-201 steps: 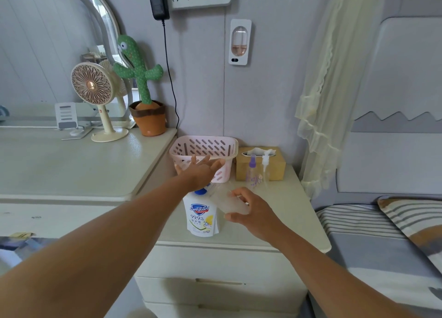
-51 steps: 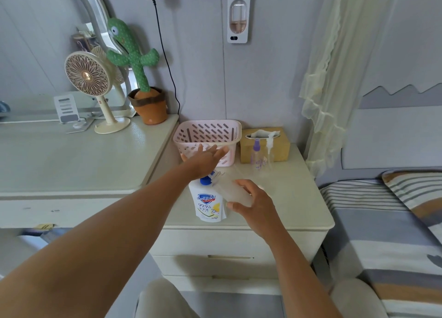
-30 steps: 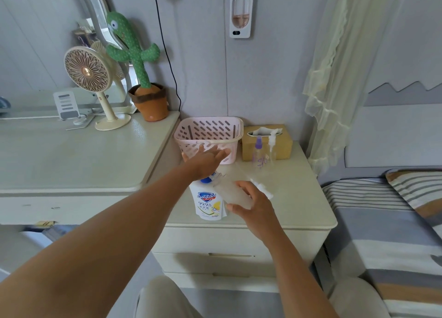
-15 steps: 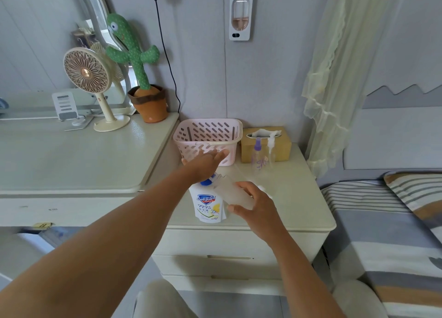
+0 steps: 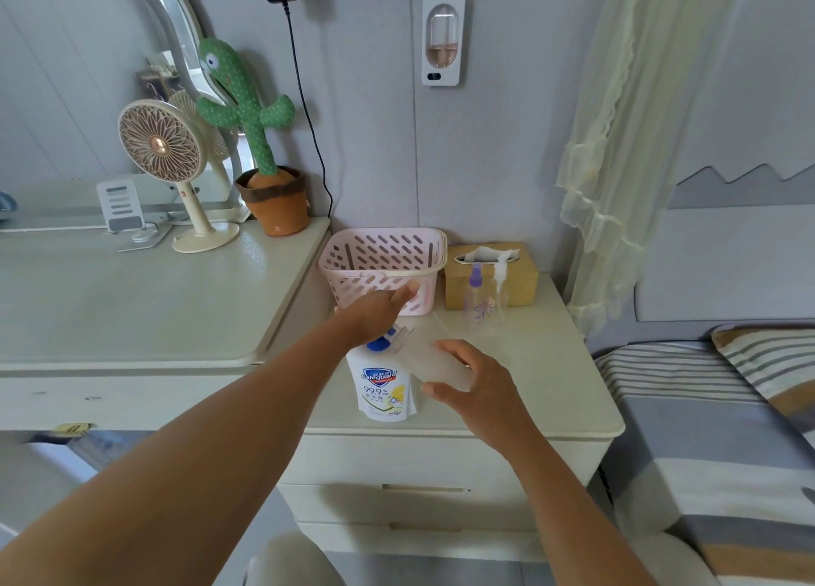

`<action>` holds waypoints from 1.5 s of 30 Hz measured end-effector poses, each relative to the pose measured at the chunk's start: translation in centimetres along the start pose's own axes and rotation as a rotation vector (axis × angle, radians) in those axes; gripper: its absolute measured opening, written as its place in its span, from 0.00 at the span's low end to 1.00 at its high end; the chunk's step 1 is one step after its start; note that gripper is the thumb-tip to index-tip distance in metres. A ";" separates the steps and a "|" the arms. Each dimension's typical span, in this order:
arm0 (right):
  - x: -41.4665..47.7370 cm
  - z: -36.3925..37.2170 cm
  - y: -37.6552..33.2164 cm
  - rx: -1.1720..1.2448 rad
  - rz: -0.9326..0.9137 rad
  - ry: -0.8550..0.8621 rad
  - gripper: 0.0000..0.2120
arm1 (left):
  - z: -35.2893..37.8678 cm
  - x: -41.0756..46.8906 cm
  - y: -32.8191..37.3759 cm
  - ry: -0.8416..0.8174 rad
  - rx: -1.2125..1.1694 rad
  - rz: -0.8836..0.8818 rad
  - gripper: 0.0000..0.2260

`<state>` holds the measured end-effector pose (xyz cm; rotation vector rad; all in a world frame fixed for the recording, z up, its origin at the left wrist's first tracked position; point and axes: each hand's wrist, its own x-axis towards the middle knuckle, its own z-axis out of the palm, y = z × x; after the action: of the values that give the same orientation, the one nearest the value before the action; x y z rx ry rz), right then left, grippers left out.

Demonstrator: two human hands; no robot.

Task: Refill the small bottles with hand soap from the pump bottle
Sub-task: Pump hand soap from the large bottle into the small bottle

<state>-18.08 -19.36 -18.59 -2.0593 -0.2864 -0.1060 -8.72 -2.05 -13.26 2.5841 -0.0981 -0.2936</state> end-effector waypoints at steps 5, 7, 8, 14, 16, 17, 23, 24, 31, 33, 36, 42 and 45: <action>0.1 -0.3 0.1 0.023 0.008 -0.021 0.22 | 0.0 0.0 0.3 0.001 0.033 -0.011 0.31; 0.2 -0.4 -0.1 0.045 0.010 -0.031 0.21 | -0.3 0.0 0.4 -0.008 0.067 -0.021 0.31; 0.2 -0.4 -0.2 0.052 0.013 -0.036 0.21 | -0.5 0.2 0.3 0.002 0.082 -0.030 0.32; 0.5 -0.5 0.3 0.057 0.013 -0.040 0.22 | -0.3 0.2 0.2 0.010 0.033 0.002 0.33; 0.5 -0.3 0.5 0.057 0.013 -0.047 0.22 | 0.1 0.0 0.1 0.016 0.015 -0.007 0.33; 0.5 -0.2 0.6 0.061 0.015 -0.048 0.21 | 0.2 0.1 0.1 0.020 0.025 -0.019 0.36; 0.4 -0.4 0.4 0.079 0.025 -0.066 0.23 | -0.4 -0.3 0.7 -0.007 0.027 -0.025 0.41; 0.4 -0.4 0.3 0.078 0.027 -0.064 0.23 | -0.6 -0.3 0.8 -0.012 0.025 -0.006 0.37; 0.6 -0.1 0.8 0.061 0.025 -0.066 0.22 | -0.1 -0.2 0.4 -0.003 -0.007 -0.006 0.25; 0.6 0.0 1.1 0.068 0.026 -0.063 0.22 | 0.1 0.1 0.3 -0.005 -0.017 0.010 0.26; 0.5 -0.1 1.1 0.075 0.035 -0.063 0.22 | 0.2 0.3 0.1 -0.022 0.037 0.019 0.28; 0.9 -0.1 0.9 0.091 0.038 -0.069 0.23 | -0.9 0.4 0.8 -0.023 0.105 0.023 0.27; 0.9 -0.1 0.8 0.091 0.040 -0.069 0.21 | -0.4 0.5 0.4 -0.010 0.029 0.044 0.26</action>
<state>-17.02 -19.70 -19.04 -1.9798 -0.2868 0.0022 -8.16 -2.25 -12.78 2.6061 -0.1640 -0.2902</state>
